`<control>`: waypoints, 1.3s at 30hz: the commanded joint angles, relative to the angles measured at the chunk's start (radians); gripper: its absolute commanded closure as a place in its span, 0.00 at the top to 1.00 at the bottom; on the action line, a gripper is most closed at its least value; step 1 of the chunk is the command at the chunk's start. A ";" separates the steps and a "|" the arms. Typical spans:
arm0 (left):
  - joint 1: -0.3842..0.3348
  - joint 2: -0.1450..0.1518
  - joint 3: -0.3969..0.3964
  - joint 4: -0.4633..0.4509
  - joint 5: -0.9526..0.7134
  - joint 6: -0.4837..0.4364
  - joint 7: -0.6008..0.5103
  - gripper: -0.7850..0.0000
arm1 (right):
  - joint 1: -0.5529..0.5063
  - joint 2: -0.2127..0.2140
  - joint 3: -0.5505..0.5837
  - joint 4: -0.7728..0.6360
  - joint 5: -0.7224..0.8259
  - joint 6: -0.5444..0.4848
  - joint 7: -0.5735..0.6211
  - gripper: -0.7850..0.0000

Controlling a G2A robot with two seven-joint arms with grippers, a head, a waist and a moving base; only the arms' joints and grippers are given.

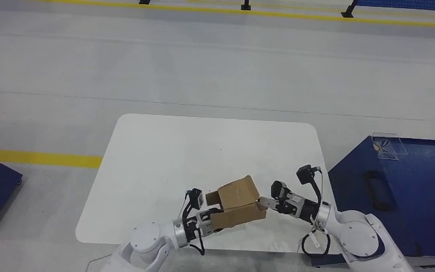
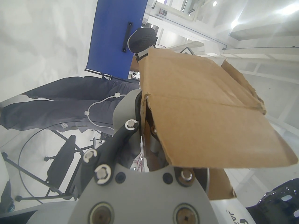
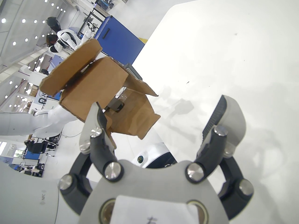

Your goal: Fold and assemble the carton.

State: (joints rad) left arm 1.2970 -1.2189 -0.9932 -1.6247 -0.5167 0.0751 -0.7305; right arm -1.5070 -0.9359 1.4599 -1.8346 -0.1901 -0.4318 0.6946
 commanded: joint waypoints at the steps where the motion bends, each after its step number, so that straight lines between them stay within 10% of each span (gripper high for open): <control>1: -0.001 -0.001 0.012 0.002 0.012 -0.005 -0.009 0.00 | 0.012 -0.002 -0.021 0.002 -0.010 0.008 0.005 1.00; 25: 0.017 -0.007 -0.024 0.013 -0.020 -0.093 0.104 0.00 | -0.043 0.008 0.061 -0.016 0.014 -0.013 0.023 1.00; 39: 0.018 -0.010 -0.008 0.006 0.009 -0.111 0.073 0.00 | 0.067 -0.018 -0.133 0.010 -0.160 0.082 -0.050 1.00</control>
State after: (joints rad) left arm 1.3145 -1.2292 -1.0011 -1.6188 -0.5078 -0.0365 -0.6555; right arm -1.4460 -0.9529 1.3371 -1.8266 -0.3466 -0.3506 0.6442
